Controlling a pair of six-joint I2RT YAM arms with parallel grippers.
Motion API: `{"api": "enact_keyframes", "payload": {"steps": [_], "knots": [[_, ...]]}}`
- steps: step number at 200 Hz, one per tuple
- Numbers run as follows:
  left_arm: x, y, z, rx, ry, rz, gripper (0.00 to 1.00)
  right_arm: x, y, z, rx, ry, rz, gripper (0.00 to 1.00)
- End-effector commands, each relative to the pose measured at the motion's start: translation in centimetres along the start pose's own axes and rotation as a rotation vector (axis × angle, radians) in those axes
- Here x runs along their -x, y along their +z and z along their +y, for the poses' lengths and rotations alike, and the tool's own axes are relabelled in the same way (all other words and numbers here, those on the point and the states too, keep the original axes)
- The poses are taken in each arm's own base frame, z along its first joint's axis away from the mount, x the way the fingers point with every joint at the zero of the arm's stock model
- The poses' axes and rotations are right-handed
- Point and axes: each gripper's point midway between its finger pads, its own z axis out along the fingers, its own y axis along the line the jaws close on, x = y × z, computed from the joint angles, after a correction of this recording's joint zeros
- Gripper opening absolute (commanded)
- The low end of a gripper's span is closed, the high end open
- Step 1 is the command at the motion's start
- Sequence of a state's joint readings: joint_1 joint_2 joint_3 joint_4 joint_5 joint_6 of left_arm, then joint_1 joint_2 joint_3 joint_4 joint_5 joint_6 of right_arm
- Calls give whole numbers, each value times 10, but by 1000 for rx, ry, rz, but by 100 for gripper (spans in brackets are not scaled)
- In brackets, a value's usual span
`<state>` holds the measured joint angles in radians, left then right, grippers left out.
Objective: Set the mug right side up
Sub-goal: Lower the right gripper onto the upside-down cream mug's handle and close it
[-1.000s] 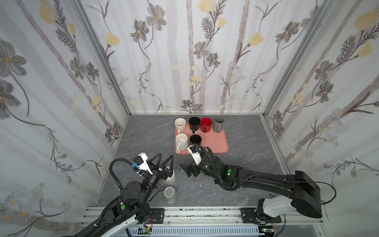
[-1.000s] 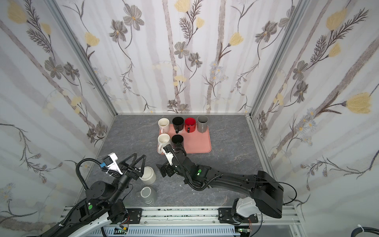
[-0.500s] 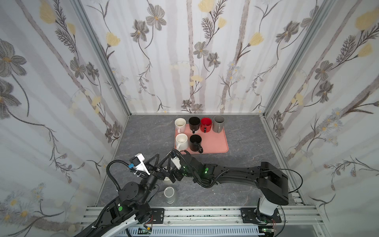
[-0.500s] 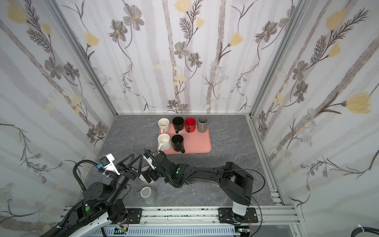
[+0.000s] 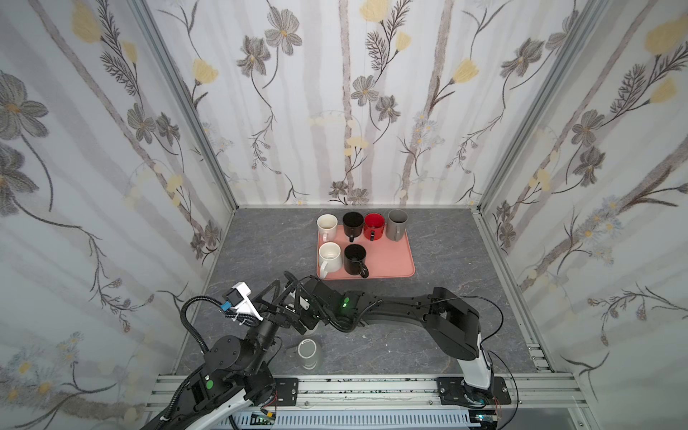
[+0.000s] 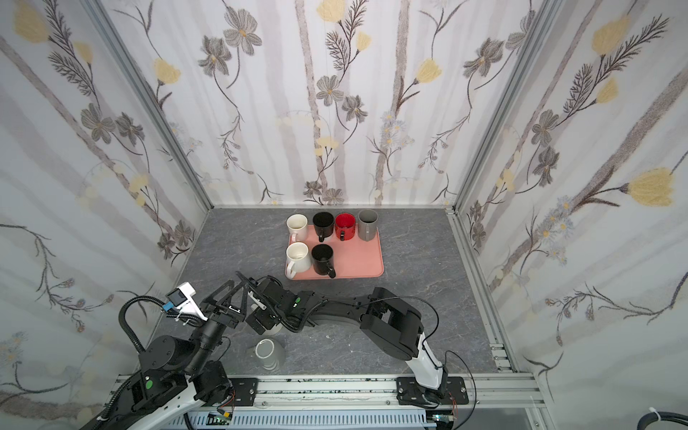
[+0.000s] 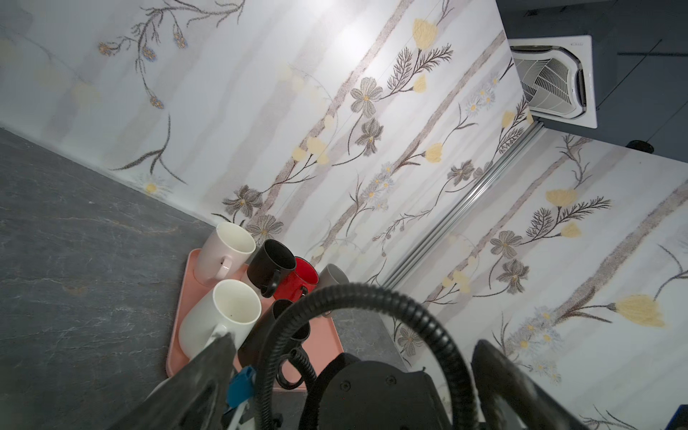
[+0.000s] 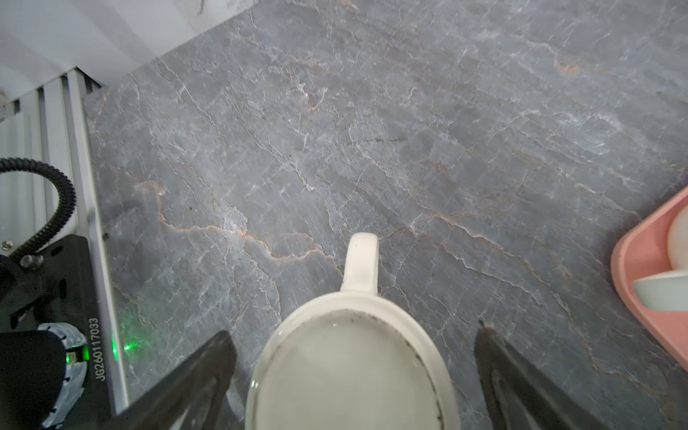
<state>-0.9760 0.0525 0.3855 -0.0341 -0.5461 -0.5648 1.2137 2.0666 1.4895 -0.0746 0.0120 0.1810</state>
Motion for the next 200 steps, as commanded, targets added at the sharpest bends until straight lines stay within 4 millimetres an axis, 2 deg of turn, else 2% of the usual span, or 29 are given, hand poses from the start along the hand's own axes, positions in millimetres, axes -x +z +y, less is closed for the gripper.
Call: {"api": "enact_keyframes", "payload": {"steps": [1, 22, 49, 88, 108, 143, 194, 200], "knots": [[5, -2, 4, 21, -4, -18, 100, -18, 5, 0, -8, -30, 80, 100], [6, -2, 3, 21, -1, -18, 100, -27, 8, -5, -33, -32, 106, 97], [7, -2, 2, 20, 1, -15, 100, -33, 4, -17, -60, -7, 111, 89], [1, 2, 0, 14, 10, -3, 100, -40, -15, -41, -87, 50, 86, 79], [-4, 7, -2, 22, 29, 23, 100, -54, -23, -52, -104, 72, 100, 77], [-17, 15, -7, 24, 67, 87, 100, -79, -50, -73, -147, 115, 107, 76], [-39, 28, -8, 38, 109, 156, 100, -136, -101, -101, -223, 208, 117, 77], [-41, 30, -8, 35, 111, 162, 100, -133, -110, -101, -221, 219, 88, 78]]}}
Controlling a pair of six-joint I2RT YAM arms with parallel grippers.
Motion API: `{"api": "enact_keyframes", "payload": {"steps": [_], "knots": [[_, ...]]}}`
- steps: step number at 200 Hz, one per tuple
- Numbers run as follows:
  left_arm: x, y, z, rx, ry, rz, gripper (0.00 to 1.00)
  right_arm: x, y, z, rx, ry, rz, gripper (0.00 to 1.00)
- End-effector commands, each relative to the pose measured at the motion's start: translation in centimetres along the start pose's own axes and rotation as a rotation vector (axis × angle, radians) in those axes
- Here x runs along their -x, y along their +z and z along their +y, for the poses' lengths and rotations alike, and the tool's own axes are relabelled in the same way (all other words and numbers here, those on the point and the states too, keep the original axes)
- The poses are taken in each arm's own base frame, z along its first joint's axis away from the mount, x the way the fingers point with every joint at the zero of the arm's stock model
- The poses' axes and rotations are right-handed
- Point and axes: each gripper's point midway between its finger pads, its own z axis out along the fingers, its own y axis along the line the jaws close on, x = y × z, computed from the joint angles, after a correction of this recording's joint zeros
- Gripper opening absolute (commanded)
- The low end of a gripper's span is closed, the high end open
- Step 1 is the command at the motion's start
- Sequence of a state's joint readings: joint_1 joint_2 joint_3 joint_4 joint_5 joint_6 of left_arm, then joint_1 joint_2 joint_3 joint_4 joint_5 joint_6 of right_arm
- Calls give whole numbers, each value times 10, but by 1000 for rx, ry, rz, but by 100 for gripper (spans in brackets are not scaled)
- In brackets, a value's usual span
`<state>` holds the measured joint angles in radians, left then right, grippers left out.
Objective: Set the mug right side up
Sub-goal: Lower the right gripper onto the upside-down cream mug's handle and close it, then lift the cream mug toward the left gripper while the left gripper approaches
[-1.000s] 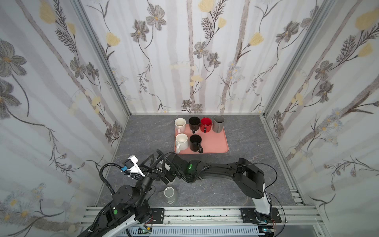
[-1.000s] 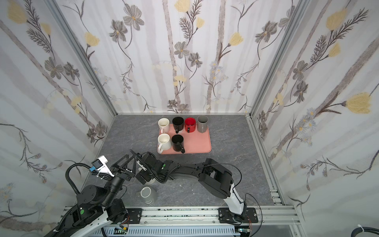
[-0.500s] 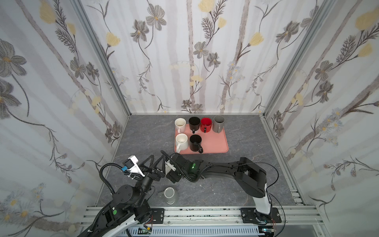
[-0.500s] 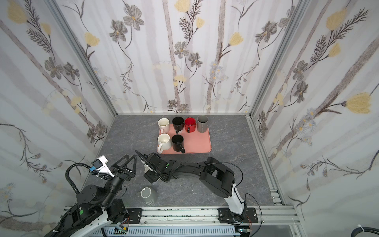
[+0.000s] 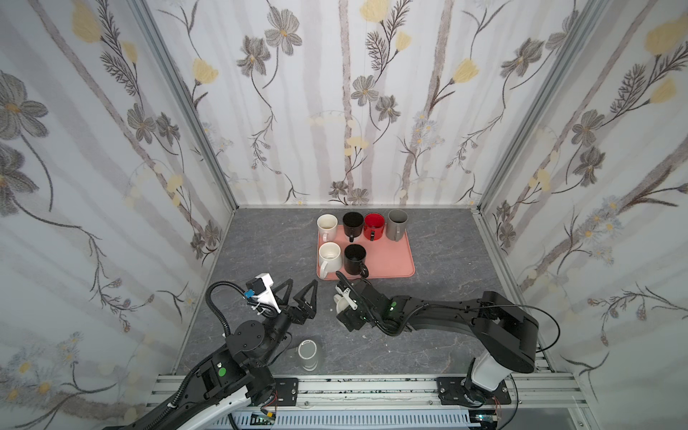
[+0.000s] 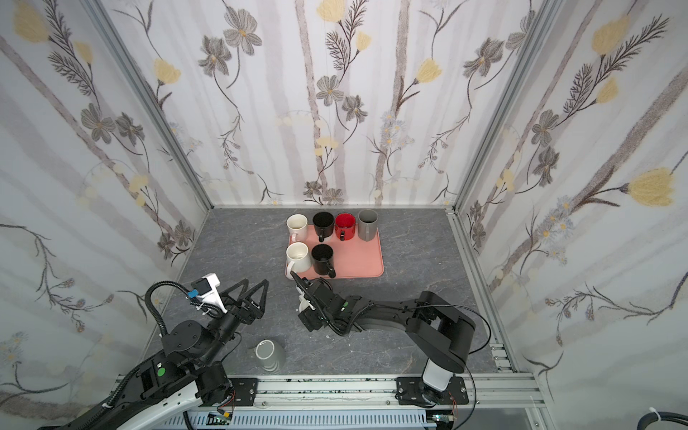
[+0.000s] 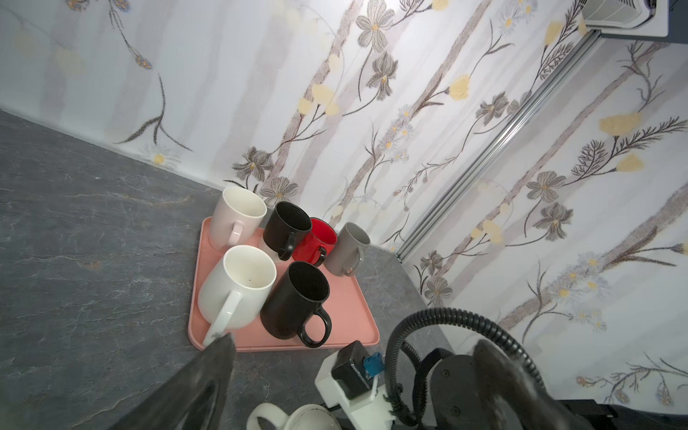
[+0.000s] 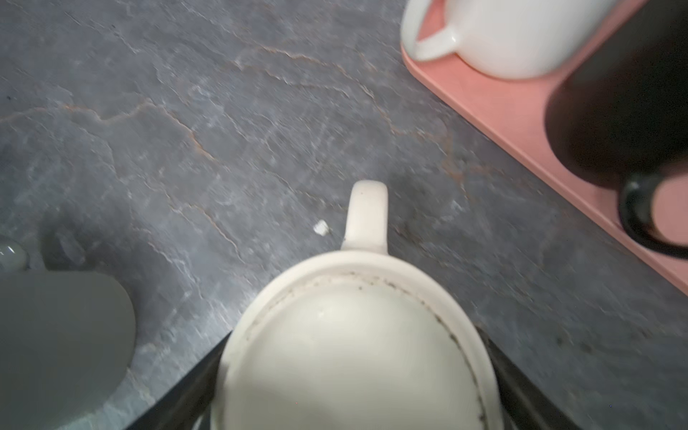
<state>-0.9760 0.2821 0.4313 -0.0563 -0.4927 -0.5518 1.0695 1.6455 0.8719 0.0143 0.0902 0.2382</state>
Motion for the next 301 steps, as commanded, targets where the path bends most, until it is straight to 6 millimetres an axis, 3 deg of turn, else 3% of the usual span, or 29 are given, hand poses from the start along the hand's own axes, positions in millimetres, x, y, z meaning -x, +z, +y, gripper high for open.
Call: {"api": "enact_keyframes", "payload": {"steps": [1, 5, 13, 38, 83, 168, 196, 252, 301], "knots": [[3, 4, -8, -27, -9, -11, 100, -23, -17, -12, -20, 66, 19, 78], [2, 5, -9, -27, -9, -10, 100, -22, -20, -13, -18, 74, 7, 80], [0, 7, -10, -33, -8, -4, 100, -38, -22, -17, -24, 83, 24, 87], [-8, 15, -14, -42, 4, 21, 100, -44, -30, -21, -31, 119, -1, 100], [-35, 34, -18, -22, 75, 128, 100, -55, -45, -38, -89, 172, -30, 100], [-105, 94, -6, 73, 178, 401, 90, -79, -76, -122, -274, 472, -96, 100], [-126, 112, 0, 119, 233, 470, 86, -72, -88, -120, -250, 474, -151, 100], [-191, 149, 35, 273, 346, 667, 79, -54, -111, -114, -202, 473, -256, 100], [-217, 160, 53, 325, 376, 735, 79, -49, -123, -113, -192, 469, -296, 99]]}}
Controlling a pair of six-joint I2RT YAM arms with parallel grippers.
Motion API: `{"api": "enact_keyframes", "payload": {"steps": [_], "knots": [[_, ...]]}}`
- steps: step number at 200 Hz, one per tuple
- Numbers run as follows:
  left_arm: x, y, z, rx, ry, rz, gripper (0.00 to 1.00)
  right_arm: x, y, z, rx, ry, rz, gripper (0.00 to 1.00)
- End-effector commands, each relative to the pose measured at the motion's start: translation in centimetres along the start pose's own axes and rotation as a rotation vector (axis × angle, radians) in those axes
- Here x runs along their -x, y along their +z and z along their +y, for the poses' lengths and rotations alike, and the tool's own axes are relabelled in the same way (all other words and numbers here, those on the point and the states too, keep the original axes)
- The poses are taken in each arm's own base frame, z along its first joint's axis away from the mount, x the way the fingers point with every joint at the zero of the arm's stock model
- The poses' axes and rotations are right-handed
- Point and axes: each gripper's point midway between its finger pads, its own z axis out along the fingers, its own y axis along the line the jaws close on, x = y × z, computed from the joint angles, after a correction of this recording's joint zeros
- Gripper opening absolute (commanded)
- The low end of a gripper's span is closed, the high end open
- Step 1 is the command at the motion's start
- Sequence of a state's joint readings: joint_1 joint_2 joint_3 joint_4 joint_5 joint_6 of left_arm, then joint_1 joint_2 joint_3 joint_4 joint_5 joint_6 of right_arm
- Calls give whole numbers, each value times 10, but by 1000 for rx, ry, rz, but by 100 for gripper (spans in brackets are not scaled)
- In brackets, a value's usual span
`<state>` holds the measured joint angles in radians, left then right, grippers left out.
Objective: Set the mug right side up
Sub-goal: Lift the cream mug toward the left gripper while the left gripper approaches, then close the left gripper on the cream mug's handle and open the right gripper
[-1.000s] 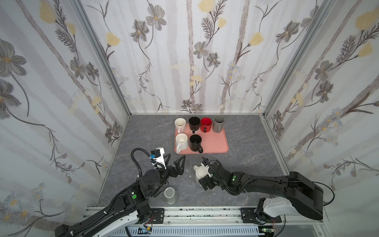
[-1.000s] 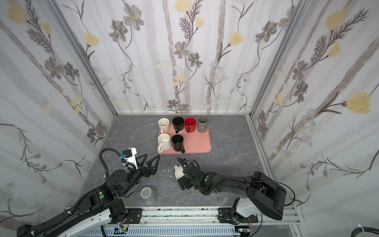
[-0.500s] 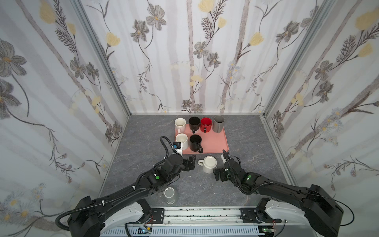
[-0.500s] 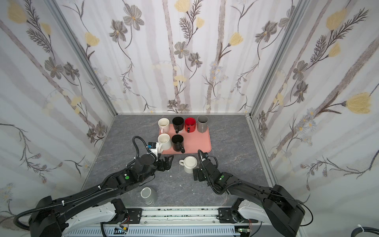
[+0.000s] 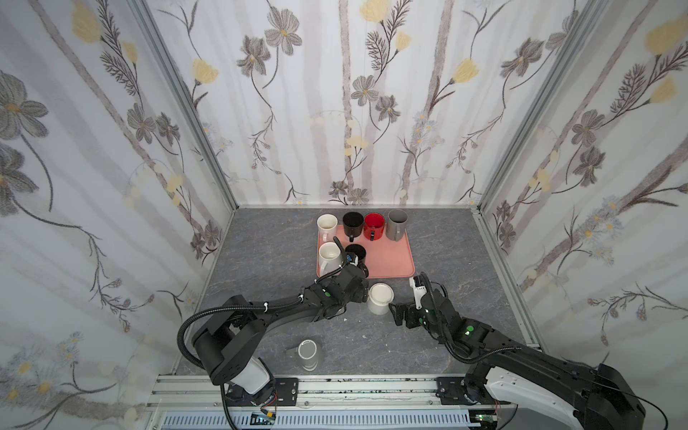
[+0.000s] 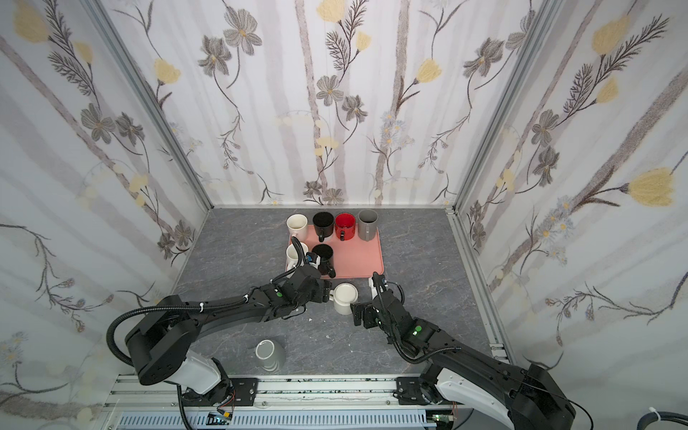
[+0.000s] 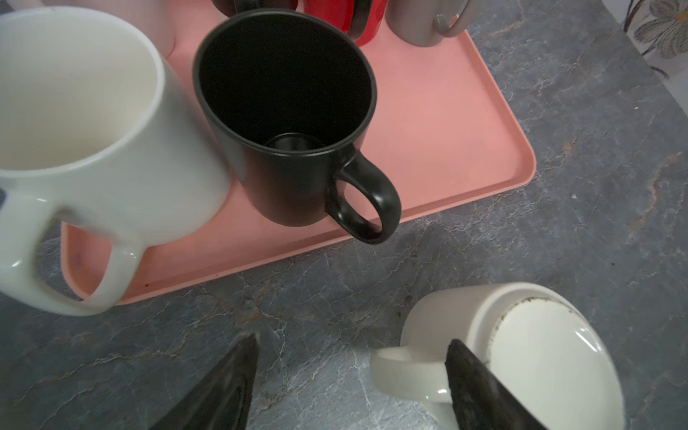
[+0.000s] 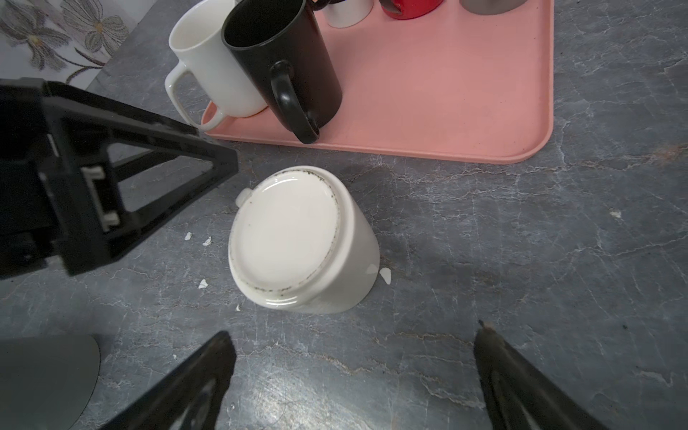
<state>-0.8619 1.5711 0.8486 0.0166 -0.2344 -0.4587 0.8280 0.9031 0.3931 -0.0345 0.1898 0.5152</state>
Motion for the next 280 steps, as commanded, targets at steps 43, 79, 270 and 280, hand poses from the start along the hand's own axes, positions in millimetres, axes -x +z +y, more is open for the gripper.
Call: {"api": "enact_keyframes", "payload": {"steps": [43, 79, 270, 280], "knots": [[-32, 11, 7, 5, 11, 98, 75, 11, -9, -1, -6, -20, -46, 100], [-46, -13, -20, -145, -4, 123, 75, 16, -6, -10, -36, -15, -58, 100], [-76, -36, -85, -76, 322, 100, 45, 21, -11, -40, -65, 64, -86, 100], [-78, -34, -85, -78, 329, 103, 45, 22, -12, -39, -61, 65, -90, 100]]}}
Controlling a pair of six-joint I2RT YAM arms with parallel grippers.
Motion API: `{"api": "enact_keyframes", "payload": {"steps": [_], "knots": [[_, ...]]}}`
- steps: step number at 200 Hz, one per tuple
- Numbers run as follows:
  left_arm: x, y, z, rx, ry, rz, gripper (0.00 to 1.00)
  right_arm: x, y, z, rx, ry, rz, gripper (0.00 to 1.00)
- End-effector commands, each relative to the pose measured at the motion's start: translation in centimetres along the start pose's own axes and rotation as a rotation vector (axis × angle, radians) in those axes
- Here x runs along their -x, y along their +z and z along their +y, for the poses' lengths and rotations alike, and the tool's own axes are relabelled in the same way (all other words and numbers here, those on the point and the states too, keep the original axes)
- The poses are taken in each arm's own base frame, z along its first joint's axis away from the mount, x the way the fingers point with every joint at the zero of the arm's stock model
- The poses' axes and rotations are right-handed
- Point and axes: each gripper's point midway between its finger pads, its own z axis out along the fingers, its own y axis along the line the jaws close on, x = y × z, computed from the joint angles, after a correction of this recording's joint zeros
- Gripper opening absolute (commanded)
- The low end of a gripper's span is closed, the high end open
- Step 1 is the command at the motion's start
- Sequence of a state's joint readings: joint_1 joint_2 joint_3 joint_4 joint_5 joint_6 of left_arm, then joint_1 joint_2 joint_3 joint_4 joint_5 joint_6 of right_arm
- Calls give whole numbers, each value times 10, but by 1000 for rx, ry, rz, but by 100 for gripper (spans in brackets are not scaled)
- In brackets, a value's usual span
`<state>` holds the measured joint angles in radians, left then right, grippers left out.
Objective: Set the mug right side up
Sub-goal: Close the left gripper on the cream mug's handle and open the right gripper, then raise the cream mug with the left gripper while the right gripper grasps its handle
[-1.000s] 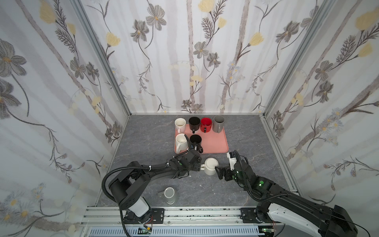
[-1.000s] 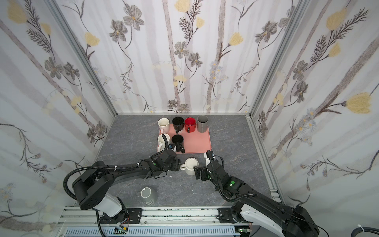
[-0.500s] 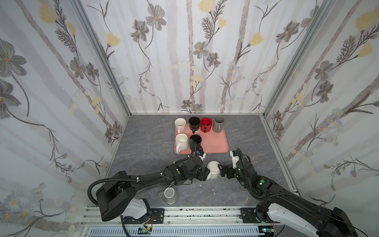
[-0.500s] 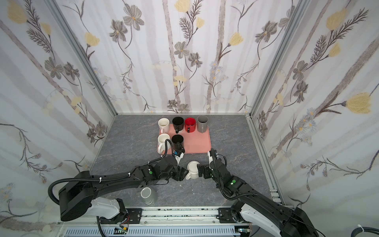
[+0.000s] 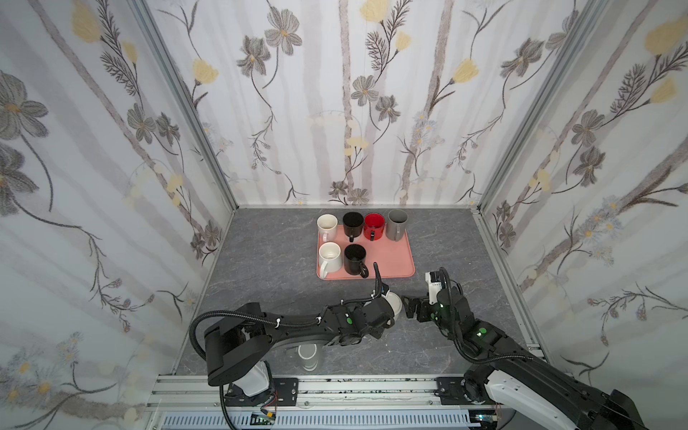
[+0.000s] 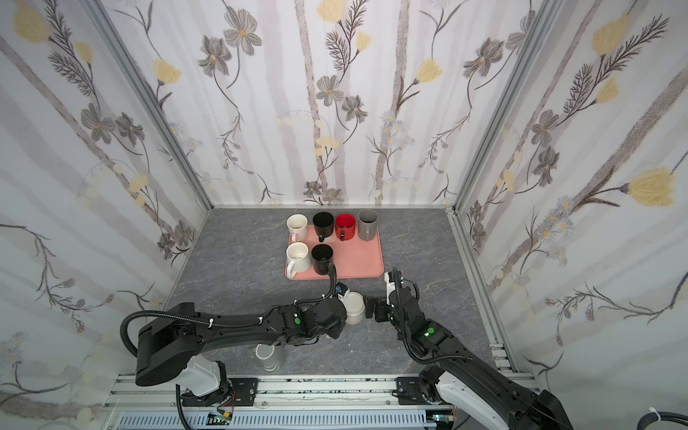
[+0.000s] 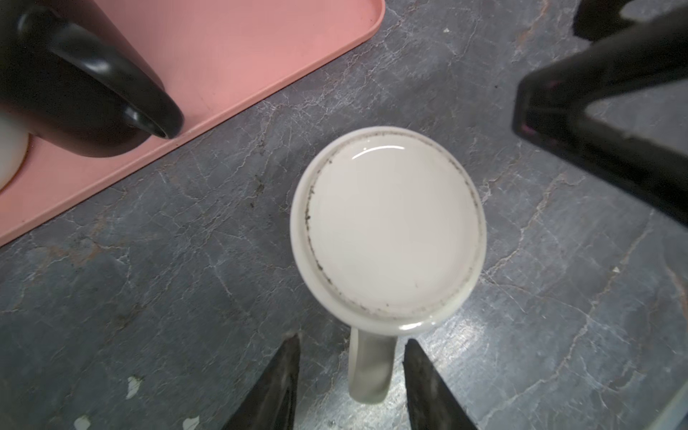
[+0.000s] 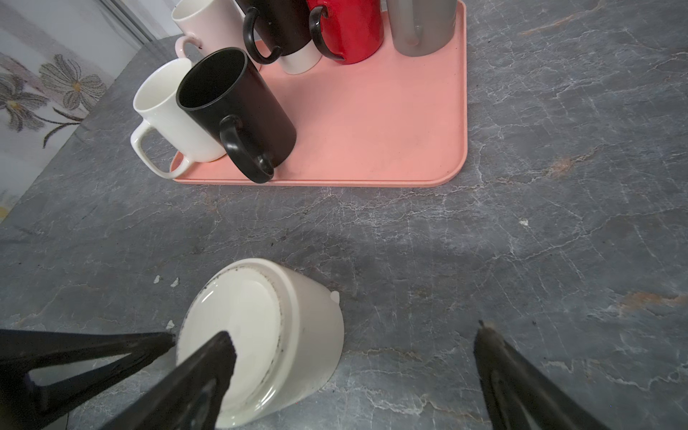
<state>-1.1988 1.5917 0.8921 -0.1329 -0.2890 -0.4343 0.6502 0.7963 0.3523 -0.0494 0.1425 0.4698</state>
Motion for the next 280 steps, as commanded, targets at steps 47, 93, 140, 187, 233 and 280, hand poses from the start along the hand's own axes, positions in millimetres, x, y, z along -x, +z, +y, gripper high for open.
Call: {"api": "enact_keyframes", "payload": {"steps": [47, 93, 140, 187, 233, 280], "knots": [[2, 11, 2, 36, 43, -18, 41, 4, -2, 1, 8, 7, -14, 100], [3, 15, -3, 19, 68, -26, 30, 5, -2, 0, 4, 10, -17, 100], [4, 15, 0, 28, 75, -38, 17, 4, -2, 0, 9, 14, -16, 100], [7, 14, 4, 48, 83, -65, 3, 10, -6, 4, 27, 19, -41, 100], [23, 4, 9, 56, 54, -141, 0, 28, -21, 14, 102, 44, -144, 100], [66, -33, 23, -62, -114, -311, 0, 47, -44, 42, 304, 96, -271, 100]]}}
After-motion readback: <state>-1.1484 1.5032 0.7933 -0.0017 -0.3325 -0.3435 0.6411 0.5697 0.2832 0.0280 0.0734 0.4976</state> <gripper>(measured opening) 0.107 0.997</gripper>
